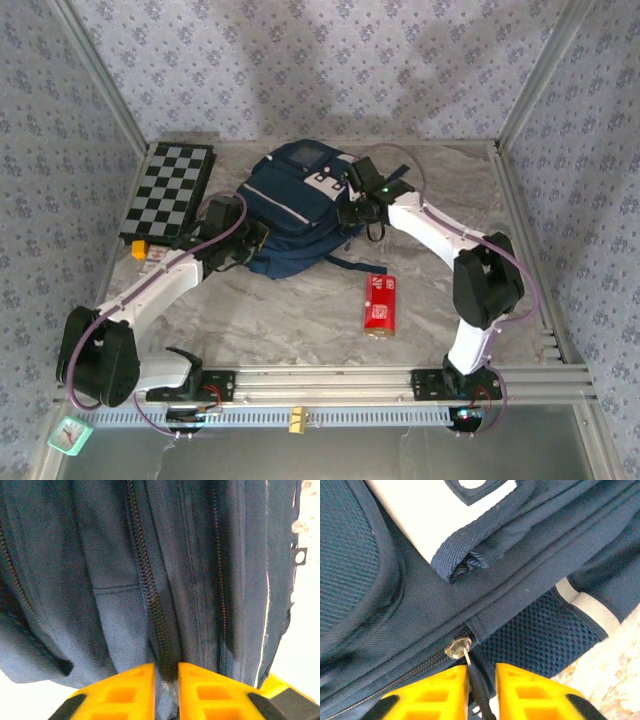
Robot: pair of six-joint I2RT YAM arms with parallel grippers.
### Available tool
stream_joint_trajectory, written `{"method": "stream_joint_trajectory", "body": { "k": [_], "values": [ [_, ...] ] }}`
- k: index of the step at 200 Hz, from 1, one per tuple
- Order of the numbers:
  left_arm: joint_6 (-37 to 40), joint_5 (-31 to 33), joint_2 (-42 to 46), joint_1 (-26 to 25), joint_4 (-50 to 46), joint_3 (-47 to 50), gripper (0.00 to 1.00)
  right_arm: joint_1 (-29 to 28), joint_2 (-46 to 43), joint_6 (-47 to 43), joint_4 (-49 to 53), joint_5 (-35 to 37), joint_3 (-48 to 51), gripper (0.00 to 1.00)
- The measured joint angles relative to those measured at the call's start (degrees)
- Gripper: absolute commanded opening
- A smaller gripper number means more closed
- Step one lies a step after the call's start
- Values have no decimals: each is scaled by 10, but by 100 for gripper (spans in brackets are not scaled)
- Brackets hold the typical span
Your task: Pack the student bag
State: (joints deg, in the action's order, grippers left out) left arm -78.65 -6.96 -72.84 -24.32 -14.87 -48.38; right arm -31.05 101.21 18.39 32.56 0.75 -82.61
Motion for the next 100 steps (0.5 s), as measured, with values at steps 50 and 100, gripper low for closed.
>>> {"method": "stream_joint_trajectory", "body": {
  "k": [50, 100],
  "values": [
    [24, 24, 51, -12, -36, 0, 34, 17, 31, 68, 30, -122, -92, 57],
    [46, 78, 69, -49, -77, -30, 45, 13, 132, 83, 60, -162, -205, 60]
  ]
}}
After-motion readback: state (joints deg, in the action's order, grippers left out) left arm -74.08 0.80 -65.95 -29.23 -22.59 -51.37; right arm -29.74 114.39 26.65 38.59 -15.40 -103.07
